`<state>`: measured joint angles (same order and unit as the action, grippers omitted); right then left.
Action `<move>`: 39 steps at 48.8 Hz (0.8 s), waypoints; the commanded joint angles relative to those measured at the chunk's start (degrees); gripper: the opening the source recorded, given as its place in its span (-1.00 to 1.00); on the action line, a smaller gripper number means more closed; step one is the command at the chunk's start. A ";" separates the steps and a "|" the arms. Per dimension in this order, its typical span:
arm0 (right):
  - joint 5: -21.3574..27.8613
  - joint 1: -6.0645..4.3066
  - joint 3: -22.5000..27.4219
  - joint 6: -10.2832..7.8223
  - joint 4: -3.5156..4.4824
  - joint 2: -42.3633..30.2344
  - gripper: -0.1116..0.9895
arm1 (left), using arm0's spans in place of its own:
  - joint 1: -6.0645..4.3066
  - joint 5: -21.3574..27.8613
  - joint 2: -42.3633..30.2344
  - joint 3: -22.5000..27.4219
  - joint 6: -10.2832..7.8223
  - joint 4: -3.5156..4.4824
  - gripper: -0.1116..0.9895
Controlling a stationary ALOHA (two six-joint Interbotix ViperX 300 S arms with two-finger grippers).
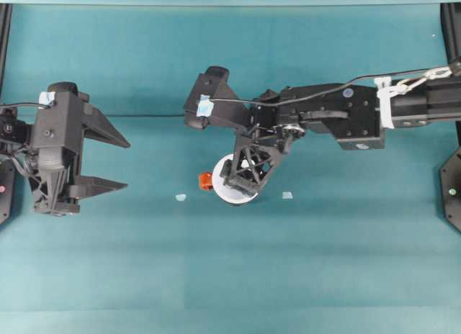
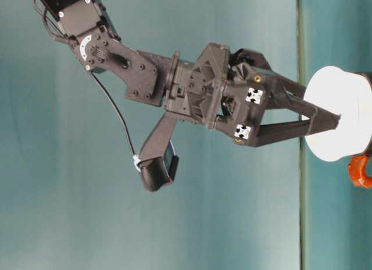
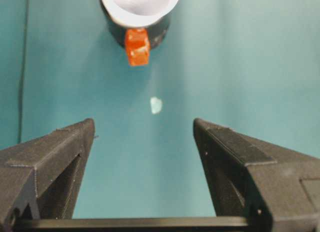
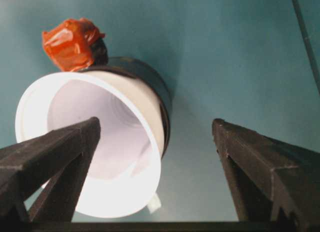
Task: Put the paper cup into the moved red handle cup holder.
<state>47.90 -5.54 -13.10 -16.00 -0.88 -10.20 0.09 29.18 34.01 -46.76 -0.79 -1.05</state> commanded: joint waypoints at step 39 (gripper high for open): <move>-3.25 0.53 -6.33 9.76 0.09 20.04 0.71 | -0.09 -0.09 0.97 0.62 0.09 0.00 0.73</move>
<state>45.70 -5.19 -19.34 -6.86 -0.88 7.56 0.09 29.27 34.63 -46.76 -0.79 -0.97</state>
